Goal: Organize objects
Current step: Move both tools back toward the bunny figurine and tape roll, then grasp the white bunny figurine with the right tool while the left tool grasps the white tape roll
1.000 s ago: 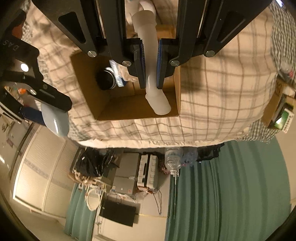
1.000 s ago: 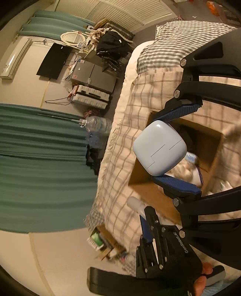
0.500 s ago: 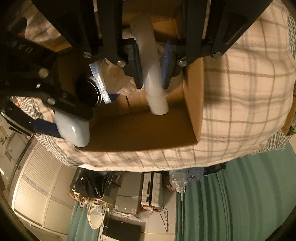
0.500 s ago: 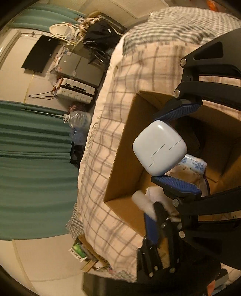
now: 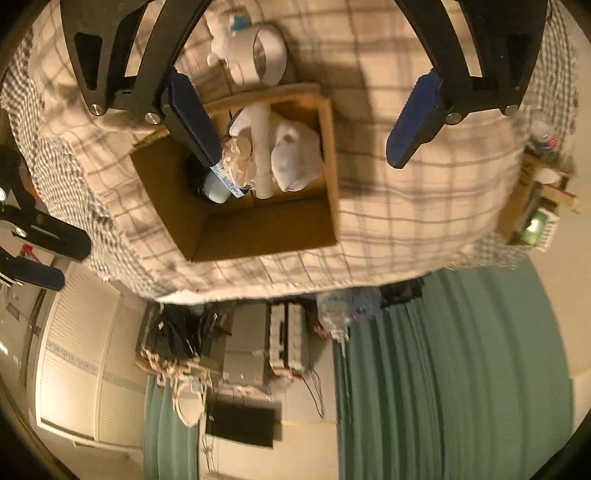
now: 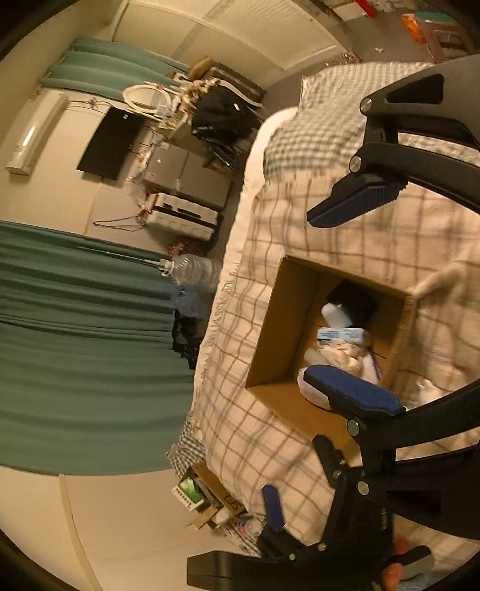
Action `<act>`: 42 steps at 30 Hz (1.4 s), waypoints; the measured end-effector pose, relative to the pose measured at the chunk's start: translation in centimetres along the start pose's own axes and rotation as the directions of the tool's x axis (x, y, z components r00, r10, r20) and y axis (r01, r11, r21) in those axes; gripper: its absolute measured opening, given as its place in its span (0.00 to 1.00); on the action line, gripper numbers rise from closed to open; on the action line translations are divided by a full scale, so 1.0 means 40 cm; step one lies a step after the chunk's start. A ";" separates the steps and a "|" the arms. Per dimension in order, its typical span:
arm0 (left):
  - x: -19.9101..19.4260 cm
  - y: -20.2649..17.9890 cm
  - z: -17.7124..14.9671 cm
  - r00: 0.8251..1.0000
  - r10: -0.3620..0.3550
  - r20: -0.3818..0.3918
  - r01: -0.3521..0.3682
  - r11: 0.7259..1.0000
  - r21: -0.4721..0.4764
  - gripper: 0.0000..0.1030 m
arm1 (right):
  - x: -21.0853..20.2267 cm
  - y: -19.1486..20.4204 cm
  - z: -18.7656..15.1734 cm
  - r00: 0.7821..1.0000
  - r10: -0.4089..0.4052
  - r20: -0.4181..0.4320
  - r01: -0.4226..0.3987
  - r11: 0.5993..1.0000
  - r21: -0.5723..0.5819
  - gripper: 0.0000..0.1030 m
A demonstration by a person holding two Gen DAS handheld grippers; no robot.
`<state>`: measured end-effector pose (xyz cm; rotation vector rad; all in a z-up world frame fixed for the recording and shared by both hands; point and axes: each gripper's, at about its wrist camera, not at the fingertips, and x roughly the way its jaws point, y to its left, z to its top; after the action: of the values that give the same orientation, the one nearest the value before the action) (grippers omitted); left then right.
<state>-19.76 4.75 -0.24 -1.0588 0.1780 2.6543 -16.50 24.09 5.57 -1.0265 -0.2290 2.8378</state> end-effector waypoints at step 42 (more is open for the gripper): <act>0.028 0.087 -0.351 0.974 0.143 -0.173 -0.169 0.975 -0.146 0.95 | 0.290 0.268 -0.467 0.874 0.200 -0.443 -0.173 0.980 0.101 0.44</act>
<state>-12.38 -1.33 -11.14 -1.3661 0.0853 2.7592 -13.98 17.31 -17.80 -1.7367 0.0004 2.6345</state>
